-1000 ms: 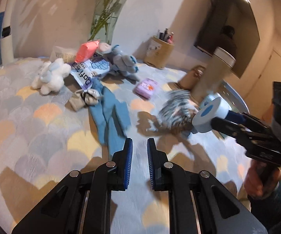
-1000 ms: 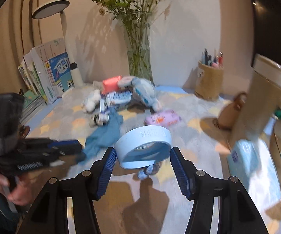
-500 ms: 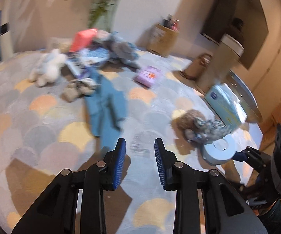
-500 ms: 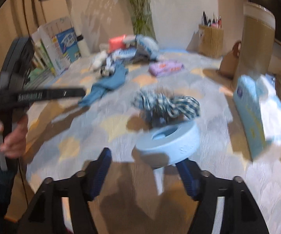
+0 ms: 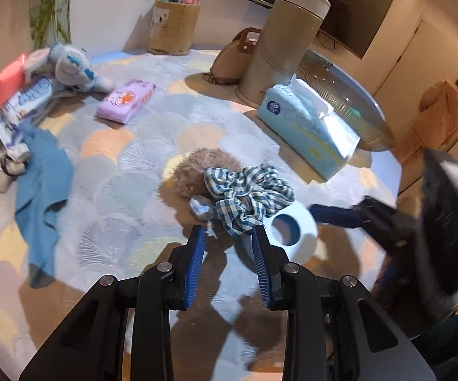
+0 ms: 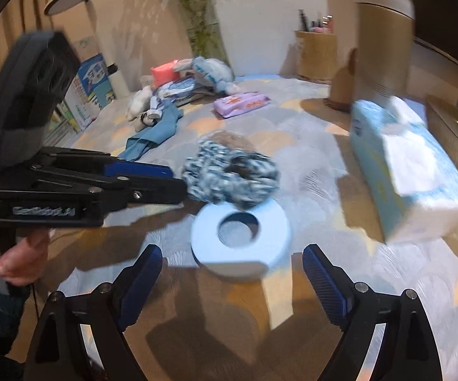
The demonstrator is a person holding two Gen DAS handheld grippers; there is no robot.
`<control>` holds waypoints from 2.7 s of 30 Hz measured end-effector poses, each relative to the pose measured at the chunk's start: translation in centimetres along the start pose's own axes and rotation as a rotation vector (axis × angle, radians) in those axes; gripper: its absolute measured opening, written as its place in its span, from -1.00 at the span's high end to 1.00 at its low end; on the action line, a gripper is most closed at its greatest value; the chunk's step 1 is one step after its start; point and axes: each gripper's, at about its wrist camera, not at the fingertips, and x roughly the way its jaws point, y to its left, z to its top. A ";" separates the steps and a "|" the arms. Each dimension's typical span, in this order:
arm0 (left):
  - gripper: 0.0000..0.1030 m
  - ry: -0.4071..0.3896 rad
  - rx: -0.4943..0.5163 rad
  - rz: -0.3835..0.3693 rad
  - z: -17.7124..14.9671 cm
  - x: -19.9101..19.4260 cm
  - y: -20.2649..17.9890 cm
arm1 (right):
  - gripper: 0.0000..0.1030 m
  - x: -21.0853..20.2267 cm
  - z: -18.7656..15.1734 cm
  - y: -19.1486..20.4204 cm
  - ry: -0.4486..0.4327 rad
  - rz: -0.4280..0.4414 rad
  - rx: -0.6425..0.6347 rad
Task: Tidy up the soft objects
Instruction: 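Grasp the plaid scrunchie with the left tool while the right tool holds the ring, then carry scrunchie and white ring to the glass bowl and open both tools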
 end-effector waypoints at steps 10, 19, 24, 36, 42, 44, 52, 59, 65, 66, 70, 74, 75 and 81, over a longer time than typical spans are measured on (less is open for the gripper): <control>-0.04 0.006 -0.037 0.003 2.1 2.2 -1.1 | -0.29 0.0 -0.3 -0.7 -0.007 -0.053 -0.040; -0.18 0.011 -0.083 0.038 3.1 3.6 -0.3 | -0.29 -2.3 -2.5 -2.3 0.000 -0.082 -0.037; -0.78 -0.054 -0.080 0.076 3.7 1.5 -1.0 | -0.47 -2.0 -2.3 -3.3 -0.021 -0.060 0.016; 0.14 -0.024 0.068 0.226 4.5 6.1 -3.3 | -0.69 -2.7 -3.9 -2.9 -0.077 -0.089 0.061; 0.23 -0.112 0.027 0.163 4.9 3.1 -3.1 | -0.27 -2.5 -3.6 -2.7 -0.106 -0.129 0.054; 0.23 -0.130 0.023 0.152 5.2 2.3 -3.2 | -0.26 -2.1 -2.9 -2.4 -0.106 -0.123 0.045; 0.23 -0.207 0.022 0.097 6.9 -0.3 -5.4 | -0.26 -5.1 0.1 -3.0 -0.214 -0.135 0.022; 0.23 -0.252 0.109 0.009 10.0 -0.7 -11.3 | -0.26 -9.9 2.4 -7.4 -0.332 -0.235 0.089; 0.22 -0.250 0.236 -0.036 14.3 1.8 -18.2 | -0.26 -14.0 4.0 -15.6 -0.388 -0.332 0.274; 0.22 -0.242 0.247 -0.036 15.1 2.6 -19.3 | -0.26 -14.6 4.2 -17.0 -0.391 -0.344 0.320; 0.22 -0.198 0.252 -0.045 17.0 5.9 -21.6 | -0.27 -16.5 4.3 -22.9 -0.378 -0.356 0.500; 0.21 -0.171 0.273 -0.017 17.8 8.7 -23.3 | -0.27 -17.1 3.8 -26.8 -0.355 -0.339 0.617; 0.17 -0.173 0.280 -0.006 17.8 9.1 -23.5 | -0.27 -17.2 3.7 -27.6 -0.349 -0.332 0.637; -0.55 -0.163 0.292 0.060 18.5 10.5 -24.2 | -0.42 -16.0 3.5 -29.8 -0.304 -0.322 0.698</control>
